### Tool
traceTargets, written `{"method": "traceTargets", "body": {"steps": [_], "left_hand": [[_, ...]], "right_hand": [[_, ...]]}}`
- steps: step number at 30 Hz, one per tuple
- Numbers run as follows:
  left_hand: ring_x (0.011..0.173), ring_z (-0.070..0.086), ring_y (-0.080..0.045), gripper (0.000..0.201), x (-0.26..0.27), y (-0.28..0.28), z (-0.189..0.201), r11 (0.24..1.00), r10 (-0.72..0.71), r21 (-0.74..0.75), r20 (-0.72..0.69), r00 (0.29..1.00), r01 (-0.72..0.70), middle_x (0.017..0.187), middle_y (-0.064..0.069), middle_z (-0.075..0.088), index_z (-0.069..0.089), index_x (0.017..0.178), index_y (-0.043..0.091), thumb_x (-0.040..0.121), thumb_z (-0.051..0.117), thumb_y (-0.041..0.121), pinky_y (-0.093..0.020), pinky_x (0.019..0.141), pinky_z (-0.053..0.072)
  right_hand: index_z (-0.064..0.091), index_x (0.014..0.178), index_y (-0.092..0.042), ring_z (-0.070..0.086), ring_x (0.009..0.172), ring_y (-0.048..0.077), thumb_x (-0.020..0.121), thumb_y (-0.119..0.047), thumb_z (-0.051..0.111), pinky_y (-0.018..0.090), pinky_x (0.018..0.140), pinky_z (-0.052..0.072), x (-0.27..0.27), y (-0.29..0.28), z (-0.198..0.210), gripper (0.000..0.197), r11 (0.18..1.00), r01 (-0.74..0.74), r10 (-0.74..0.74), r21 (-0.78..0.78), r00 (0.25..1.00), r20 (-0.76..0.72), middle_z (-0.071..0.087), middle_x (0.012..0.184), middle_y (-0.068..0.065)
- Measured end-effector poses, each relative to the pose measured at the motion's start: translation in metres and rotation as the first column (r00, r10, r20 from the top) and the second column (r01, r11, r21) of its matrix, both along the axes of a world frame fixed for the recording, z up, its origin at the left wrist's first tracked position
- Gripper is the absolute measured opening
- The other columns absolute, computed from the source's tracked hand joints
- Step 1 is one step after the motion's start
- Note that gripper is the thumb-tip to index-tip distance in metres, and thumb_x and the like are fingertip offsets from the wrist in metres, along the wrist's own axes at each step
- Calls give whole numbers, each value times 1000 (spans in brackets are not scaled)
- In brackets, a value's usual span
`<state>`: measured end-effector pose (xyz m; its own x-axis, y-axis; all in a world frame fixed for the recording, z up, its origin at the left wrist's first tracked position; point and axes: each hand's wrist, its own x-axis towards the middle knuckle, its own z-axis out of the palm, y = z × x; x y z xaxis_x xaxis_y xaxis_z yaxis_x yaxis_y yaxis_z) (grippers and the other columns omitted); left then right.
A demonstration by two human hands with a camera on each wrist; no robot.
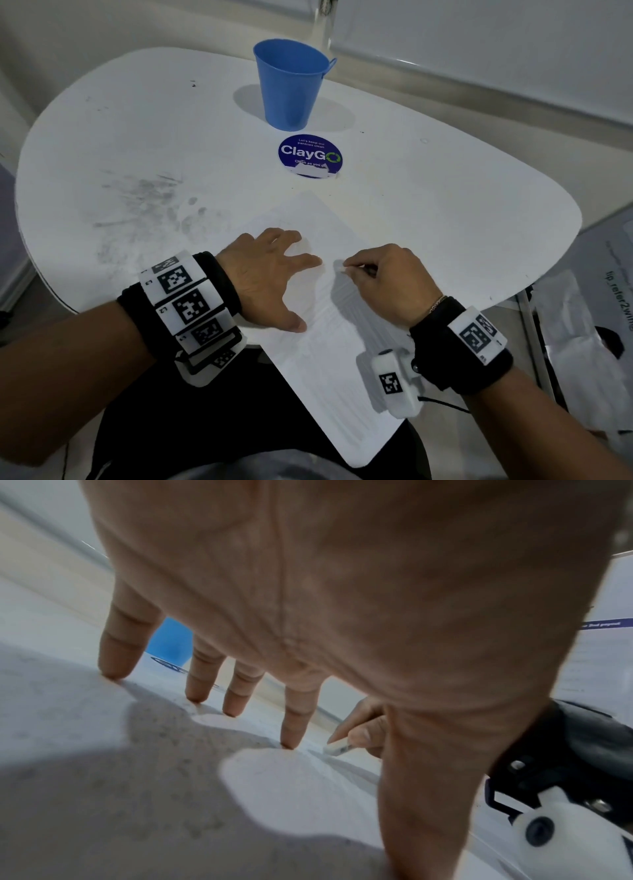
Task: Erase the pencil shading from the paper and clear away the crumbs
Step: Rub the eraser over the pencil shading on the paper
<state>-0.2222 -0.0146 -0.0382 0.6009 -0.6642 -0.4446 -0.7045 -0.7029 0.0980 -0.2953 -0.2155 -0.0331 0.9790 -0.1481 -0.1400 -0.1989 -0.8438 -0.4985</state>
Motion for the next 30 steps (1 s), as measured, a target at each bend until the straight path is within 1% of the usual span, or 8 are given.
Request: {"method": "traceTargets", "body": {"steps": [3, 5, 9, 13, 18, 23, 27, 30], "left_hand": [[154, -6, -18, 100, 1, 0, -1, 1000, 17, -12, -31, 999, -17, 167, 4, -7, 6, 156, 48, 77, 60, 79, -44, 121, 23], [154, -7, -18, 101, 2, -1, 0, 1000, 18, -7, -39, 999, -19, 167, 5, -8, 6, 156, 48, 77, 61, 78, -46, 120, 24], [154, -8, -19, 102, 2, -2, 1, 1000, 10, 27, -28, 1000, -10, 167, 5, -10, 2, 156, 49, 77, 59, 79, -46, 120, 25], [154, -7, -20, 99, 1, -2, 0, 999, -7, 39, 4, 1000, 7, 166, 5, -10, -2, 155, 54, 79, 55, 81, -44, 118, 26], [153, -6, -22, 99, 1, -1, -1, 999, -12, 44, 8, 1000, 11, 166, 5, -9, -2, 154, 56, 77, 54, 82, -45, 116, 26], [153, -4, -20, 98, 0, -1, 0, 1000, 2, 31, 13, 1000, -2, 166, 6, -8, 0, 154, 56, 77, 56, 81, -44, 116, 27], [153, -4, -20, 99, 0, -2, 1, 999, 0, 38, 10, 1000, -1, 166, 6, -8, 0, 154, 55, 77, 57, 80, -44, 116, 27], [153, -5, -20, 99, -1, -2, 2, 999, 7, 35, 6, 1000, -7, 166, 6, -8, 0, 154, 55, 77, 57, 80, -44, 118, 26]], "right_hand": [[77, 101, -26, 69, 86, 14, 94, -25, 59, 30, 79, 55, 3, -6, 2, 19, 996, 75, -75, -56, 997, 3, 75, 92, -9], [77, 102, -25, 69, 87, 16, 94, -25, 58, 31, 80, 55, -2, 4, 2, 20, 997, 21, -22, -75, 1000, -18, 76, 92, -8], [76, 105, -29, 67, 85, 8, 94, -27, 59, 23, 79, 51, -8, 20, 4, 21, 996, -87, 85, -28, 993, -78, 75, 95, -12], [77, 102, -30, 69, 92, 18, 94, -28, 59, 33, 82, 55, 1, -2, 1, 20, 989, 103, -100, -106, 994, 31, 76, 99, -10], [77, 103, -29, 68, 86, 9, 95, -27, 59, 29, 81, 54, -9, 20, -1, 20, 997, -82, 82, -9, 995, -60, 75, 97, -13], [78, 97, -29, 69, 85, 15, 95, -31, 59, 35, 79, 56, -1, 2, -2, 19, 995, 67, -66, -68, 998, 16, 76, 94, -12], [77, 96, -27, 68, 81, 15, 94, -26, 56, 34, 77, 55, -12, 23, -1, 20, 993, -100, 96, -58, 993, -63, 75, 88, -11], [77, 99, -30, 69, 90, 15, 94, -26, 57, 33, 82, 55, 0, 4, 1, 22, 996, 14, -16, -87, 999, -30, 75, 99, -14]]}}
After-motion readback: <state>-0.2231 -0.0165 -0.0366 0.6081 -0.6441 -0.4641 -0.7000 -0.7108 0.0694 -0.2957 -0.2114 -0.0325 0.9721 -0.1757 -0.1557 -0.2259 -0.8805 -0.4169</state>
